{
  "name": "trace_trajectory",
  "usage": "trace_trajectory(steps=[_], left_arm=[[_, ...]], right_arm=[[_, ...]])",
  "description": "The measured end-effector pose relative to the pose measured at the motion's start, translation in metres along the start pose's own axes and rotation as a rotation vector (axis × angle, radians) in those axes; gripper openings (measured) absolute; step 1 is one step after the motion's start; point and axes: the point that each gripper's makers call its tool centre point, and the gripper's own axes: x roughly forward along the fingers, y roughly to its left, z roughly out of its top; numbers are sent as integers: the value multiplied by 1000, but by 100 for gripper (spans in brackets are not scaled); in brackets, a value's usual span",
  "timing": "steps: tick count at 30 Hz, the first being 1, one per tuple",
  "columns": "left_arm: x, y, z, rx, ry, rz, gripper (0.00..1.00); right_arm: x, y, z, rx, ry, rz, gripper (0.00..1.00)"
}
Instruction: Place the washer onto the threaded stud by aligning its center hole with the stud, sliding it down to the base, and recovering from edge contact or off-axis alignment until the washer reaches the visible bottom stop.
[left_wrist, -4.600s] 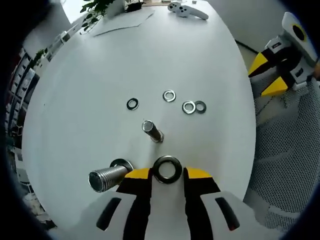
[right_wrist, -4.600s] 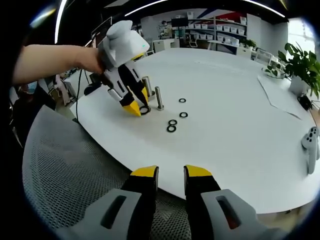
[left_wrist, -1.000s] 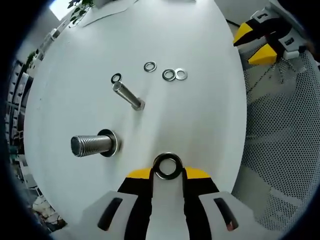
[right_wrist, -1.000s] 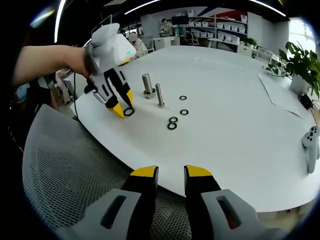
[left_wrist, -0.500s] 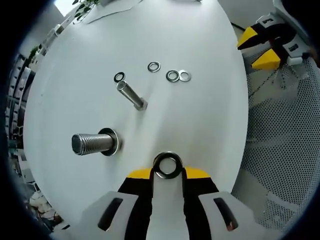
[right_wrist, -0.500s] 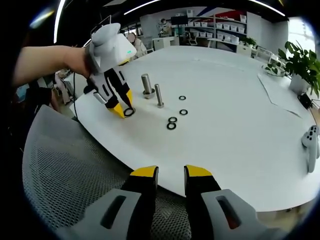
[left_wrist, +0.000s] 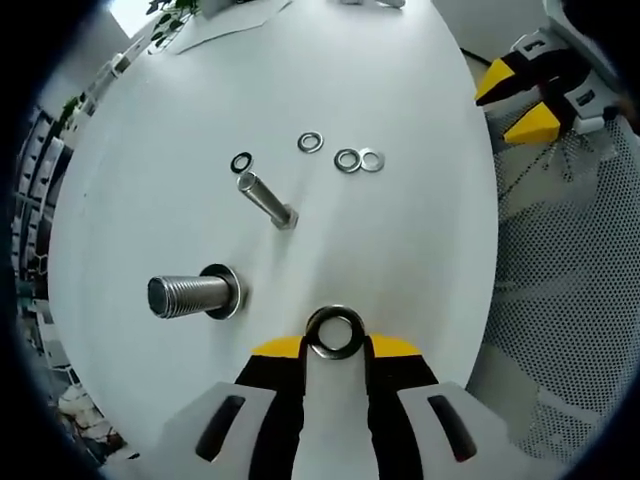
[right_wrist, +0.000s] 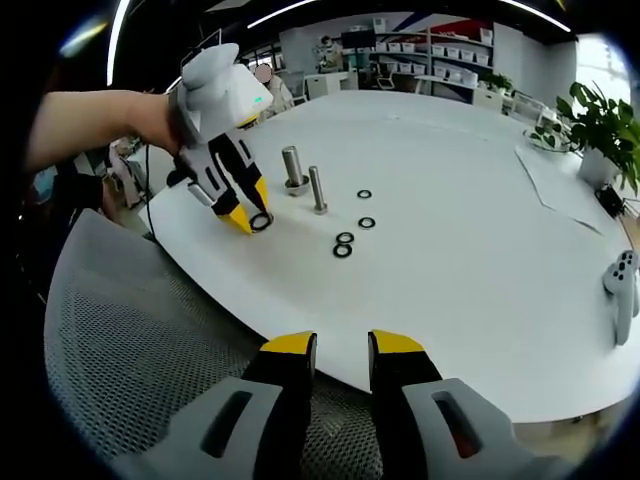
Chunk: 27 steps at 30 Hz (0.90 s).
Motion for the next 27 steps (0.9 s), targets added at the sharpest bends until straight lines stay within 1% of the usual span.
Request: trace_trajectory(steps=[3, 5, 7, 8, 13, 17, 18, 19, 20, 21, 22, 23, 24, 26, 27], left_arm=[[0, 0, 1, 4, 7, -4, 21], [1, 1, 5, 3, -14, 4, 27], [1, -2, 7, -10, -25, -10, 30], [1, -4, 7, -15, -20, -18, 27], [1, -3, 6, 15, -12, -25, 27], [1, -4, 5, 49, 2, -27, 26], [1, -4, 5, 65, 14, -29, 23], [1, -4, 4, 89, 29, -27, 21], [1, -5, 4, 102, 24, -23, 21], [1, -4, 3, 164, 39, -32, 21], [1, -5, 3, 172, 43, -31, 21], [1, -5, 4, 130, 55, -24, 20], [1, -6, 1, 87, 80, -16, 20], [1, -5, 4, 107, 73, -8, 20], [1, -5, 3, 103, 70, 1, 20]], right_arm=[[0, 0, 0, 0, 0, 0, 23], [0, 0, 0, 0, 1, 0, 23], [0, 0, 0, -1, 2, 1, 23], [0, 0, 0, -1, 2, 1, 23], [0, 0, 0, 0, 0, 0, 23], [0, 0, 0, -1, 0, 1, 23], [0, 0, 0, -1, -1, 1, 23], [0, 0, 0, -1, -1, 1, 23], [0, 0, 0, 0, -1, 1, 23], [0, 0, 0, -1, -2, 1, 23], [0, 0, 0, -1, -2, 1, 23], [0, 0, 0, -1, -2, 1, 23], [0, 0, 0, -1, -2, 1, 23], [0, 0, 0, -1, -3, 2, 23], [0, 0, 0, -1, -4, 2, 23]])
